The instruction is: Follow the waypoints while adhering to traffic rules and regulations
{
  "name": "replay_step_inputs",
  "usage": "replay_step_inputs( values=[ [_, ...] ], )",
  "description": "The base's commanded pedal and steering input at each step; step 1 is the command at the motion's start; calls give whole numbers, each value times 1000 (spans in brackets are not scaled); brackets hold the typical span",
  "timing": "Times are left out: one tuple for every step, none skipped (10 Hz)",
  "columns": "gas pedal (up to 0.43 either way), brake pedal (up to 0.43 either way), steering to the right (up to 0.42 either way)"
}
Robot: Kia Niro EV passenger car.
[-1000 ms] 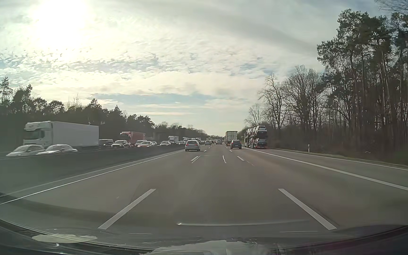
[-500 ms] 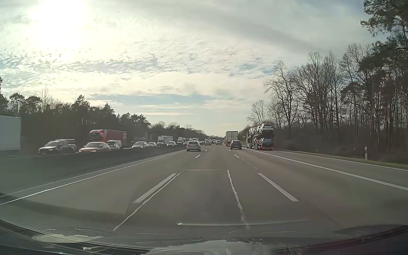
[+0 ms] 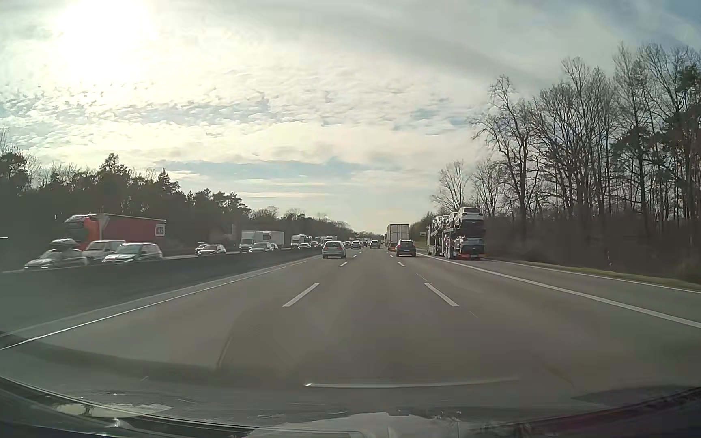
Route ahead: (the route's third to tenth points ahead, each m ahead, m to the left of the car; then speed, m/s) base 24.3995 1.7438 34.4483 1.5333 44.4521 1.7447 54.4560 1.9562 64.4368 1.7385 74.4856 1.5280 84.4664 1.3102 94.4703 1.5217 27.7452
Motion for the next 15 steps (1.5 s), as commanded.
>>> replay_step_inputs(
  values=[
    [220,0,-1],
    [220,0,-1],
    [220,0,-2],
    [220,0,-1],
    [220,0,-1],
    [220,0,-1],
    [220,0,-1],
    [220,0,-1],
    [220,0,-1],
    [220,0,-1],
    [220,0,-2],
    [220,0,-1],
    [220,0,-1],
    [220,0,-1],
    [220,0,-1]
  ],
)
